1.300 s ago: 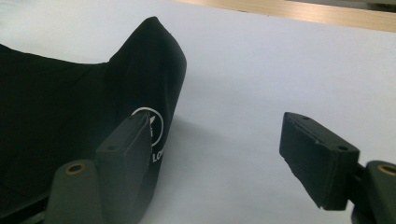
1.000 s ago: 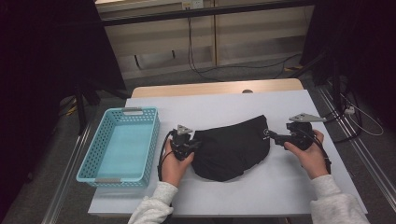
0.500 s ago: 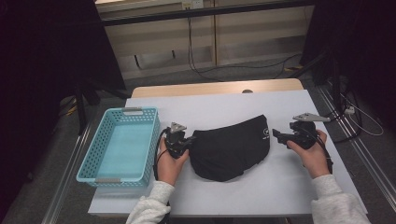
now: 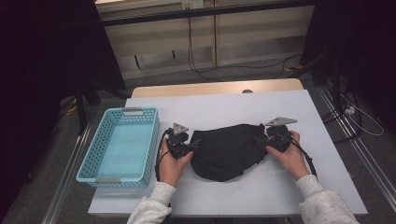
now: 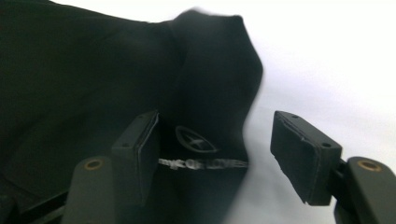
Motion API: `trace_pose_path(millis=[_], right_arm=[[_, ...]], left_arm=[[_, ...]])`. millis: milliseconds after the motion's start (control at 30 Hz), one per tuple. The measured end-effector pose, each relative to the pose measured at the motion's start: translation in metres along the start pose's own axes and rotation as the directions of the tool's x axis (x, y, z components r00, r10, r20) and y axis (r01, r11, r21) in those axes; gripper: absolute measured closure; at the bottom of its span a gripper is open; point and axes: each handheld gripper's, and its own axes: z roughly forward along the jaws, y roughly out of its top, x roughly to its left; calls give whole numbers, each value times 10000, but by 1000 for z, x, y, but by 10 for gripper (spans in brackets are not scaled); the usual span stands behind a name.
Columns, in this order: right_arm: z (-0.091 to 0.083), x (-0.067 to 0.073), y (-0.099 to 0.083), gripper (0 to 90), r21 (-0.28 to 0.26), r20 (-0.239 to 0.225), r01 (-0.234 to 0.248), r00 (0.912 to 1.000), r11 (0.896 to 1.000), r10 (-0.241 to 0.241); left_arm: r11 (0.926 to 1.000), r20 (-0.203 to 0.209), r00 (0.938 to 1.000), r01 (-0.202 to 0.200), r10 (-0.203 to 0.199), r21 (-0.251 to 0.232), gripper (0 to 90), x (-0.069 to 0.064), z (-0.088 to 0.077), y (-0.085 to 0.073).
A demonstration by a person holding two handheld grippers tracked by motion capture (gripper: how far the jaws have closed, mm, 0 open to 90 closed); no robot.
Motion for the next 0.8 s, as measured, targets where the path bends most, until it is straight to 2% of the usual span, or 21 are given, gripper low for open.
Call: trace_pose_path(millis=[33, 100, 167, 200, 233, 333, 400, 433, 500, 533, 567, 600, 667, 700, 733, 767, 800], right_arm=[[2, 1, -1, 333, 86, -214, 35, 9998, 10000, -34], [0, 3, 0, 331, 80, -178, 160, 9997, 9998, -158], [-4, 1, 3, 317, -131, -272, 33, 9996, 9999, -36], [-13, -5, 6, 308, -367, -26, -9, 10000, 9993, 8], [-13, -5, 6, 308, -367, -26, -9, 10000, 9993, 8], [-26, -17, 6, 290, -680, 76, -426, 9990, 9968, 432], [-39, -28, 3, 300, -1114, 680, -422, 9964, 9929, 500], [-39, -28, 3, 300, -1114, 680, -422, 9964, 9929, 500], [-43, -38, 0, 313, -1235, 848, -999, 9902, 9873, 1109], [-40, -43, -2, 313, -1082, 1247, -1096, 9846, 9881, 1229], [-40, -43, -2, 313, -1082, 1247, -1096, 9846, 9881, 1229], [-32, -42, -3, 312, -930, 817, -1282, 9874, 9874, 1359], [-27, -40, -3, 317, -775, 694, -1247, 9891, 9892, 1301], [-22, -36, -2, 331, -553, 706, -1048, 9916, 9930, 1086], [-12, -28, -2, 367, -375, 408, -934, 9946, 9949, 949], [-12, -28, -2, 367, -375, 408, -934, 9946, 9949, 949], [-3, -20, -1, 396, -23, 263, -592, 9979, 9982, 593]], left_arm=[[10000, -27, 10000, -54, 54, 5, 423, 1, 0, -1], [10000, 27, 10000, 39, -39, 22, 415, 2, 0, -2], [10000, 18, 10000, 59, -59, 18, 381, 3, -1, -2], [10000, 34, 10000, 90, -91, 42, 375, 3, -1, -2], [9999, 41, 9999, 141, -141, -45, 375, 4, -2, -2], [10000, 140, 9999, 54, -55, 70, 372, 5, -4, -1], [9997, 270, 9994, 237, -235, -73, 356, 6, -5, 0], [9997, 270, 9994, 237, -235, -73, 349, 6, -5, 0], [9992, 353, 9987, 374, -369, -155, 343, 6, -6, 0], [9991, 406, 9985, 371, -364, -189, 331, 5, -6, 1], [9991, 406, 9985, 371, -364, -189, 326, 5, -6, 1], [9991, 470, 9982, 380, -372, -175, 322, 4, -6, 1], [9996, 493, 9985, 230, -223, -144, 321, 3, -7, 1], [9994, 468, 9985, 292, -282, -210, 321, 2, -7, 1], [9995, 475, 9985, 267, -260, -143, 319, 3, -7, 1], [9995, 475, 9985, 267, -260, -143, 319, 3, -7, 1], [9998, 438, 9989, 190, -185, -98, 318, 4, -7, 0]])
